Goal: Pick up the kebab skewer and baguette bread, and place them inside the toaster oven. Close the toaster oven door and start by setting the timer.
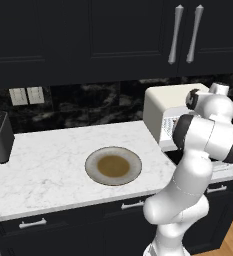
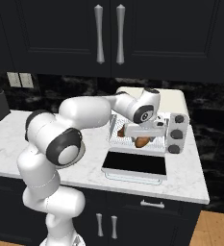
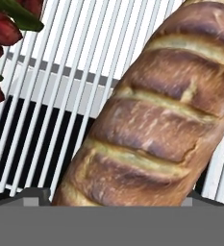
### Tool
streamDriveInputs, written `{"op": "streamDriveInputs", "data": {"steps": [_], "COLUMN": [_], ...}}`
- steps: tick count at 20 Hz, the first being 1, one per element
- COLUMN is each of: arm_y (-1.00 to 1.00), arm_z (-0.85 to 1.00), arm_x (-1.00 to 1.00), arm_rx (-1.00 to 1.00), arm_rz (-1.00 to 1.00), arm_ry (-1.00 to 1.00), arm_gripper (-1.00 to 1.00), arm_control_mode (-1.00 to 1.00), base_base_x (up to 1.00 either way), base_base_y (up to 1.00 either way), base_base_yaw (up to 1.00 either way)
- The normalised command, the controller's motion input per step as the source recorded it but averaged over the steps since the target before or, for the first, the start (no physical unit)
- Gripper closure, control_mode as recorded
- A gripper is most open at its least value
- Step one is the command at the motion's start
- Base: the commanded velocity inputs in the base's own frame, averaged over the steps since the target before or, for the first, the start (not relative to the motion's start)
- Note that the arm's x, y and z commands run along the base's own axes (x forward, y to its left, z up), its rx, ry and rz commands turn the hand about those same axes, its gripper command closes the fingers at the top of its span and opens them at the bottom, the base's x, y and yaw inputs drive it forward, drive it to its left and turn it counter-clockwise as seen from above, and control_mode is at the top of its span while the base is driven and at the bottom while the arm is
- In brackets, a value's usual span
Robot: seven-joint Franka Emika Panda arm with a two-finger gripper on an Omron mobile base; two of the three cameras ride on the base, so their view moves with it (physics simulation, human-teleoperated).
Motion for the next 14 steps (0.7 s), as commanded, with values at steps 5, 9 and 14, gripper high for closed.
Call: {"op": "streamDriveInputs", "data": {"steps": [5, 9, 14], "arm_y": [0.0, 0.0, 0.0], "arm_z": [-0.19, -0.06, -0.03], "arm_x": [-0.06, -0.03, -0.05], "arm_rx": [0.0, 0.0, 0.0], "arm_rz": [0.0, 0.0, 0.0], "arm_ry": [0.0, 0.0, 0.0], "arm_gripper": [-1.0, -1.0, -1.0], "arm_control_mode": [-1.0, -1.0, -1.0], "base_base_x": [0.0, 0.0, 0.0], "base_base_y": [0.0, 0.0, 0.0], "base_base_yaw": [0.0, 0.0, 0.0]}}
